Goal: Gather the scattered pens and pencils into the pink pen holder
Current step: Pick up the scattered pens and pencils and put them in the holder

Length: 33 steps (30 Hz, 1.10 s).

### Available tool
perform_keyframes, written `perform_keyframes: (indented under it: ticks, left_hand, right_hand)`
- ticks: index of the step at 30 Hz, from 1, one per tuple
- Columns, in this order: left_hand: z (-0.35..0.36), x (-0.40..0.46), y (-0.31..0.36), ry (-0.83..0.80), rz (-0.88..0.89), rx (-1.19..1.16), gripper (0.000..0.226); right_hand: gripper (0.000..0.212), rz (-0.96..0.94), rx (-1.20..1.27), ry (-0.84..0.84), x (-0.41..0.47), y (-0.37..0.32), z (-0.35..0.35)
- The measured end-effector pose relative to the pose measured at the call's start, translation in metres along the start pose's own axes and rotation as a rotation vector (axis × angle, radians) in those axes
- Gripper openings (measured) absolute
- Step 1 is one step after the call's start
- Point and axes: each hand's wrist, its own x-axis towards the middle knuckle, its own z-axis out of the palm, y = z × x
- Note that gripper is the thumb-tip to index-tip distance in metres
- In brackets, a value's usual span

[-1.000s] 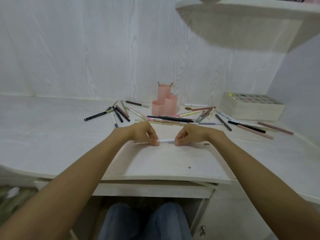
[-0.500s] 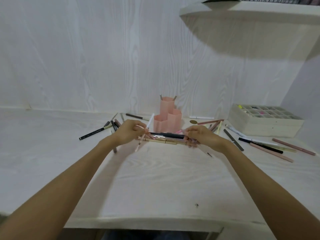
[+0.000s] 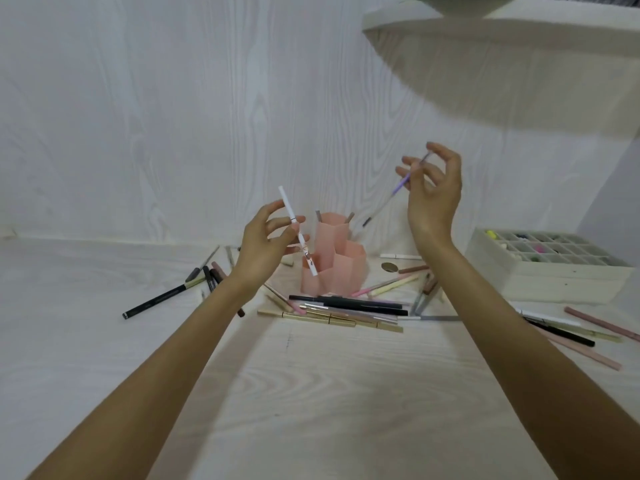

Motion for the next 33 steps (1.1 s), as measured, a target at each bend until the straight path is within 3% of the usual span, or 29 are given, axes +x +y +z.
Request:
perform_keyframes:
  ticks: [3, 9, 12, 18, 22, 26, 30, 33]
  left_hand:
    - [-0.005, 0.004, 0.005, 0.024, -0.014, 0.014, 0.034]
    - [-0.014, 0.003, 0.016, 0.031, -0.002, 0.0, 0.021]
    - [-0.019, 0.001, 0.024, 0.051, 0.022, -0.004, 0.018]
    - [-0.027, 0.003, 0.037, 0.18, 0.07, 0.053, 0.018]
    - [-0.026, 0.006, 0.043, 0.221, 0.102, 0.19, 0.021]
    - [-0.014, 0.009, 0.055, 0.215, 0.139, 0.128, 0.039]
    - [-0.002, 0.016, 0.064, 0.183, 0.291, 0.161, 0.063]
    - [0.008, 0.022, 0.068, 0.223, 0.389, 0.242, 0.056]
  right_hand:
    - [0.017, -0.057, -0.071, 0.0, 0.006, 0.004, 0.024]
    - [0.02, -0.047, -0.43, -0.315, -0.007, 0.034, 0.047]
    - [0.019, -0.005, -0.536, -0.315, -0.016, 0.046, 0.049]
    - [0.029, -0.205, -0.921, -0.385, -0.016, 0.062, 0.035]
    - [0.032, -0.217, -0.991, -0.471, -0.014, 0.063, 0.019]
    - [0.034, -0.22, -0.898, -0.437, -0.027, 0.061, -0.005]
    - [0.027, -0.103, -0.809, -0.358, -0.06, 0.07, -0.039]
    - [0.022, 0.045, -0.778, -0.467, -0.084, 0.082, -0.058]
